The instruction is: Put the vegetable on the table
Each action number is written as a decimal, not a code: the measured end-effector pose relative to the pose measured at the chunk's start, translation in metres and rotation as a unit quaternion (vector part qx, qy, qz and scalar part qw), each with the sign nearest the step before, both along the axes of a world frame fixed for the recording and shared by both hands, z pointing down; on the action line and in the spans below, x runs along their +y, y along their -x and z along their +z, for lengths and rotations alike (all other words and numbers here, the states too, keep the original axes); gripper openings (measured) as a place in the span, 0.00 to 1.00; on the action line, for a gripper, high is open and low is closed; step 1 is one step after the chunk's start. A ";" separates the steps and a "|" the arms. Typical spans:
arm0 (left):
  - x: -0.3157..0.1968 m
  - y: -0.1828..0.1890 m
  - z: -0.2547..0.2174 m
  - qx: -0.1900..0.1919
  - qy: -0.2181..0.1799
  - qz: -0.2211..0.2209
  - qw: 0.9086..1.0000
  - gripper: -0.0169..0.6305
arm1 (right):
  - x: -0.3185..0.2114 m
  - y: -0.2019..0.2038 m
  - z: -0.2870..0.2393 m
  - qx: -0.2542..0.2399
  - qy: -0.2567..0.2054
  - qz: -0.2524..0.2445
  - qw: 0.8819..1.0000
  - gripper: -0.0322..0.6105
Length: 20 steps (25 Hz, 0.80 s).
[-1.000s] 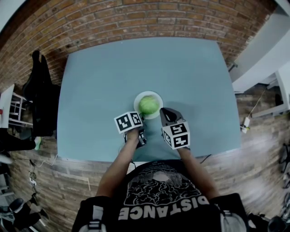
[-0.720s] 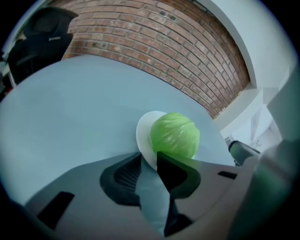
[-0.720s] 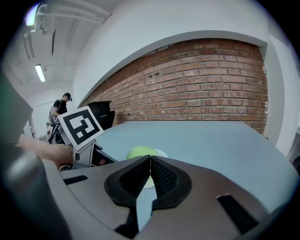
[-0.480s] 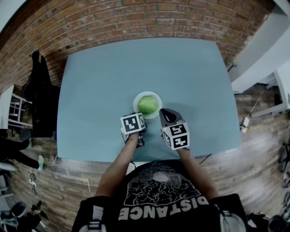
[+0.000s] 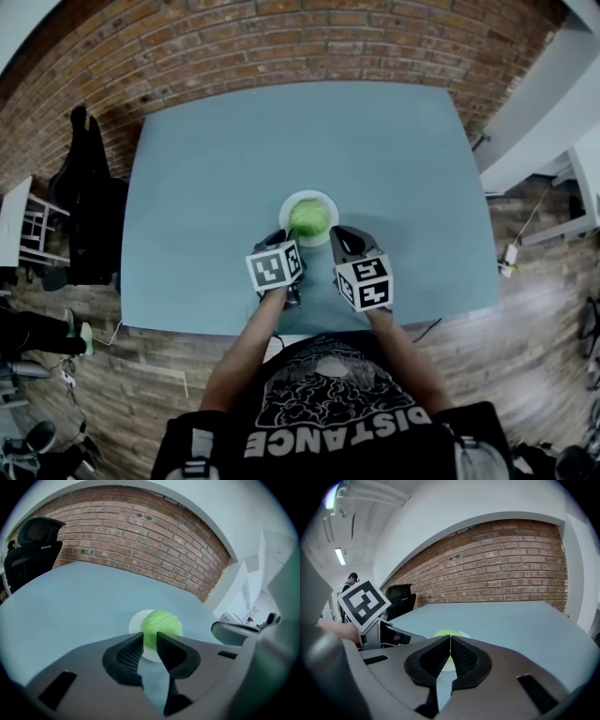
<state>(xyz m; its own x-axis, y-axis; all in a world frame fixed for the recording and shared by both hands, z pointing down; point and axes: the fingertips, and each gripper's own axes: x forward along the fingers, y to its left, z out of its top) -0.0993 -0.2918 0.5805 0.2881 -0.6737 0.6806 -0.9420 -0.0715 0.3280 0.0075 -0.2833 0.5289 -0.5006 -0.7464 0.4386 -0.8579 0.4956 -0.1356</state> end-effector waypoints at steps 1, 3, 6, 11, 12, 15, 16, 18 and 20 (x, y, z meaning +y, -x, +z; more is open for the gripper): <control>0.000 -0.003 -0.006 0.005 -0.015 0.006 1.000 0.16 | 0.001 0.001 -0.001 -0.003 -0.001 0.001 1.000 0.06; 0.001 -0.007 -0.018 0.006 -0.040 0.017 0.999 0.16 | 0.003 0.005 -0.003 -0.008 -0.003 0.000 1.000 0.06; 0.003 -0.012 -0.035 0.013 -0.065 0.023 0.998 0.07 | 0.008 0.011 -0.008 -0.015 -0.005 -0.004 1.000 0.06; 0.008 -0.019 -0.053 0.031 -0.092 0.028 0.995 0.04 | 0.015 0.017 -0.015 -0.028 -0.009 -0.007 1.000 0.06; 0.010 -0.021 -0.057 0.036 -0.098 0.029 0.994 0.03 | 0.016 0.017 -0.018 -0.034 -0.009 -0.006 0.999 0.06; 0.016 -0.029 -0.070 0.042 -0.122 0.040 0.991 0.03 | 0.021 0.020 -0.026 -0.046 -0.013 -0.006 0.999 0.06; 0.017 -0.032 -0.074 0.041 -0.130 0.045 0.990 0.03 | 0.022 0.021 -0.030 -0.047 -0.016 -0.007 0.999 0.06; 0.021 -0.036 -0.083 0.034 -0.145 0.056 0.987 0.03 | 0.025 0.025 -0.036 -0.052 -0.021 -0.009 0.998 0.06; 0.025 -0.038 -0.090 0.026 -0.159 0.061 0.985 0.03 | 0.029 0.027 -0.041 -0.057 -0.024 -0.012 0.998 0.06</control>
